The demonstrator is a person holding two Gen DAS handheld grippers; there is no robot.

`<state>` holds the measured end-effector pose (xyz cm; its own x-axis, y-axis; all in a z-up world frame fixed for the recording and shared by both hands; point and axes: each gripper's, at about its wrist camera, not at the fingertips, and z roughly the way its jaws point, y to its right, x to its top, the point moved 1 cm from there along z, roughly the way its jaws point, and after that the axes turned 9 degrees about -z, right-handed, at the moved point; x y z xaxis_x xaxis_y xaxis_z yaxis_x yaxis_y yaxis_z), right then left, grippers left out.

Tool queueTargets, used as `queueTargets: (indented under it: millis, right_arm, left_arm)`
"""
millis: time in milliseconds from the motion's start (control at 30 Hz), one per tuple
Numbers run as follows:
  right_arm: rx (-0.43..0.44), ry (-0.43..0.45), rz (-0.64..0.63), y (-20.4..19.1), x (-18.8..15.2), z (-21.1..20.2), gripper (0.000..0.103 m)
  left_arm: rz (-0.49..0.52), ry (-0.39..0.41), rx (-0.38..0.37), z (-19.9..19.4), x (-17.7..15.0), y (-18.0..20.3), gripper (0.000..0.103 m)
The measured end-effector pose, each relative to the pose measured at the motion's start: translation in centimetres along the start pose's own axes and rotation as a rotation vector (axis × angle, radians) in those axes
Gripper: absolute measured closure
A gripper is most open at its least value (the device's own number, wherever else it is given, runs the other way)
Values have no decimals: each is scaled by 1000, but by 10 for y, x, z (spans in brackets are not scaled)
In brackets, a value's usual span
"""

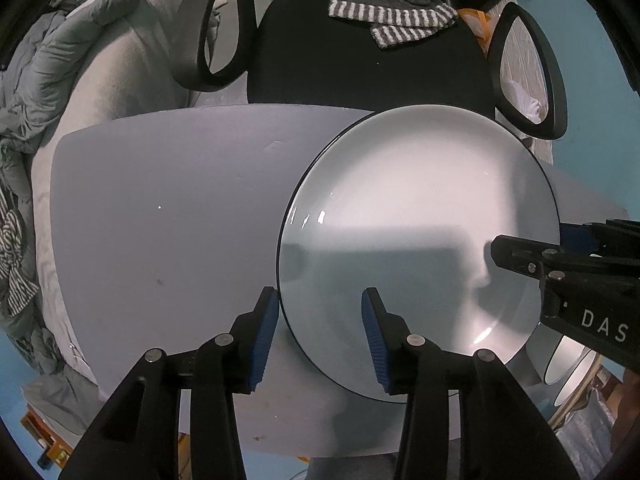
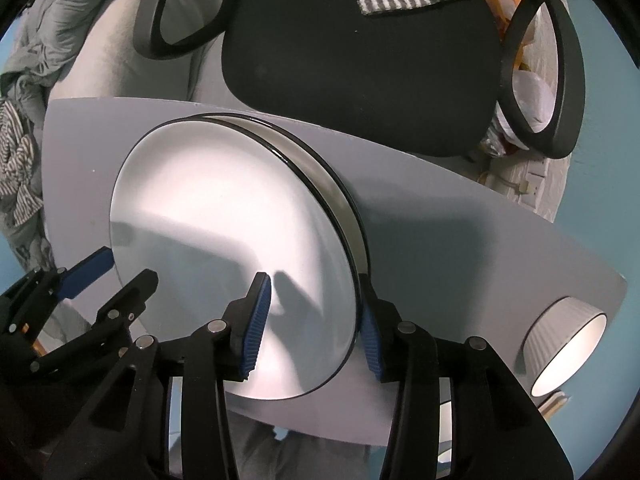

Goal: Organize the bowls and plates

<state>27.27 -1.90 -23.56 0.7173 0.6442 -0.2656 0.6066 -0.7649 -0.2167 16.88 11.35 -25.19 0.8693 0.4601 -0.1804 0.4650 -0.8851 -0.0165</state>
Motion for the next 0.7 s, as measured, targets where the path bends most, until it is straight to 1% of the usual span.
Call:
queueTargets:
  millis: [167, 333, 367, 400, 433, 467, 533, 700]
  right_arm:
    - [-5, 0, 6, -1, 0, -1, 60]
    - [-11, 6, 10, -1, -2, -3, 60]
    - [-18, 8, 9, -2, -3, -4, 60]
    - [-32, 8, 8, -1, -3, -4, 56]
    - [-52, 7, 9, 0, -3, -3, 54]
    - [-47, 10, 12, 1, -4, -2, 54]
    - [-18, 6, 17, 2, -5, -1, 54]
    - [-37, 39, -1, -2, -8, -2, 54]
  left_arm:
    - [-3, -6, -10, 0, 0, 0, 59]
    - [-2, -30, -32, 2, -2, 2, 59]
    - [0, -30, -30, 2, -3, 2, 59]
    - [2, -29, -27, 2, -4, 2, 59]
    - [3, -29, -28, 2, -5, 2, 59]
    - [2, -29, -28, 2, -6, 3, 57]
    - [1, -20, -28, 1, -7, 2, 56]
    - [-5, -18, -31, -1, -11, -2, 56]
